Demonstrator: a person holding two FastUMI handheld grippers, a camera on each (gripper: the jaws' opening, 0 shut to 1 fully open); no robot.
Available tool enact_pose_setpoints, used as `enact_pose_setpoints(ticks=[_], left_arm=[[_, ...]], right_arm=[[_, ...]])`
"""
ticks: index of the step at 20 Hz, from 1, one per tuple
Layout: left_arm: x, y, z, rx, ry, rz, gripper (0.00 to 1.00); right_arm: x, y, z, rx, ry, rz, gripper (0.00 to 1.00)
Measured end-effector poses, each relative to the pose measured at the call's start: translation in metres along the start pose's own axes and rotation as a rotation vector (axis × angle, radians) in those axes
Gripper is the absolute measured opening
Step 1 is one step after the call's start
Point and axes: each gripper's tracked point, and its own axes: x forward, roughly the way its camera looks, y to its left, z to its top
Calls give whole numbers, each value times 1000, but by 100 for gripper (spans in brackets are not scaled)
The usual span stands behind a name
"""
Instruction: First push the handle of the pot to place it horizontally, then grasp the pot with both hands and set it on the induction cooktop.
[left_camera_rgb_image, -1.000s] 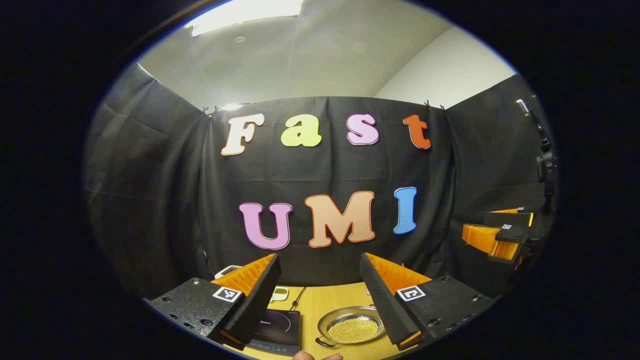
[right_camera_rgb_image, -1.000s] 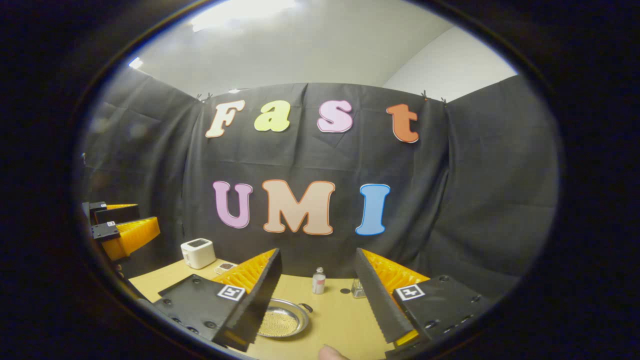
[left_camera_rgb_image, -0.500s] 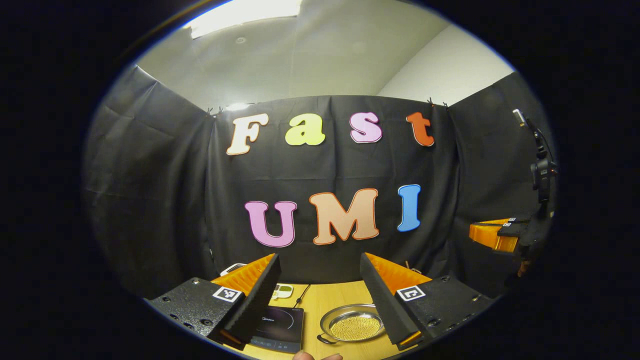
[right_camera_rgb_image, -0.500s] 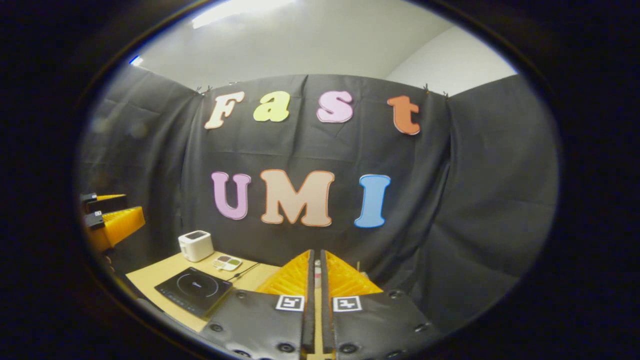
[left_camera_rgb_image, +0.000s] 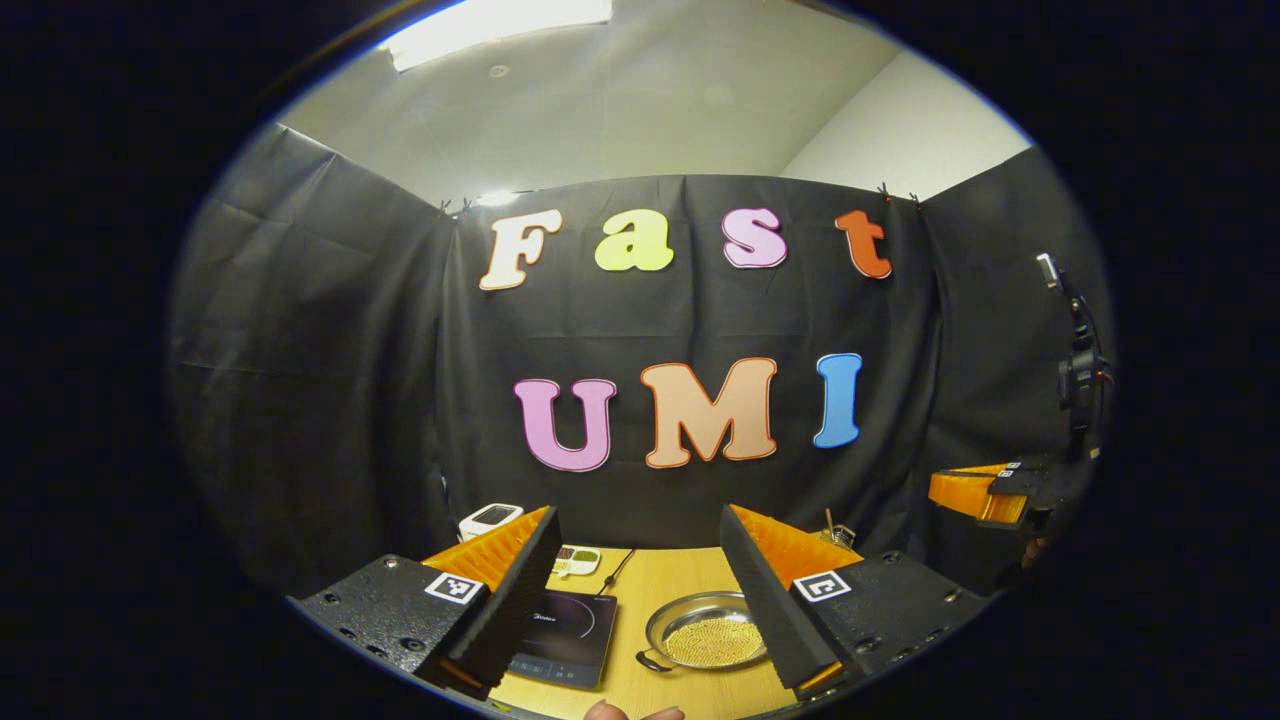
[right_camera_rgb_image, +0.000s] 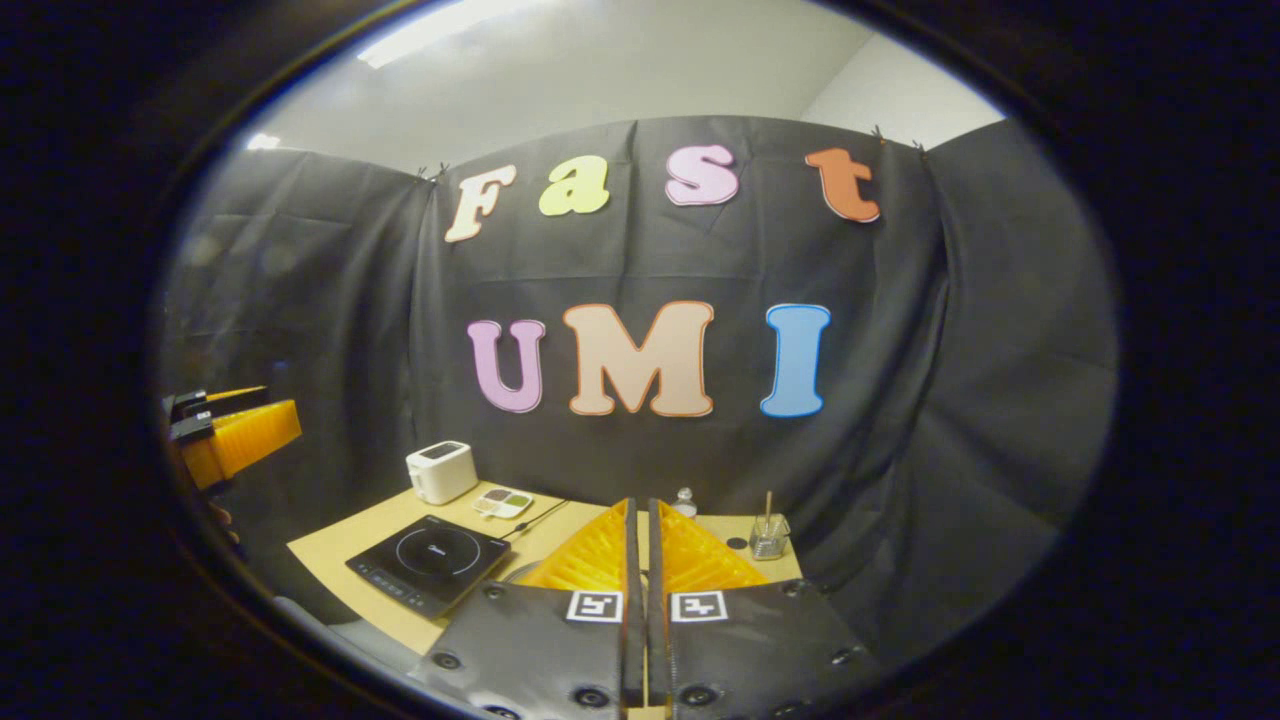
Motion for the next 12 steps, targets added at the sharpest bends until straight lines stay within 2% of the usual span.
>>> enact_pose_setpoints(ticks=[3,6,10,12], left_arm=[[-3,13,-7,-12,5,33,97],[4,28,-23,-27,28,33,95],[25,66,-34,-31,35,16,96],[39,91,-39,-24,39,2,95]], right_arm=[[7,11,-22,-20,35,31,4],[15,29,-39,-2,77,53,4],[35,60,-61,-20,125,40,0],[47,78,-81,-20,173,21,4]])
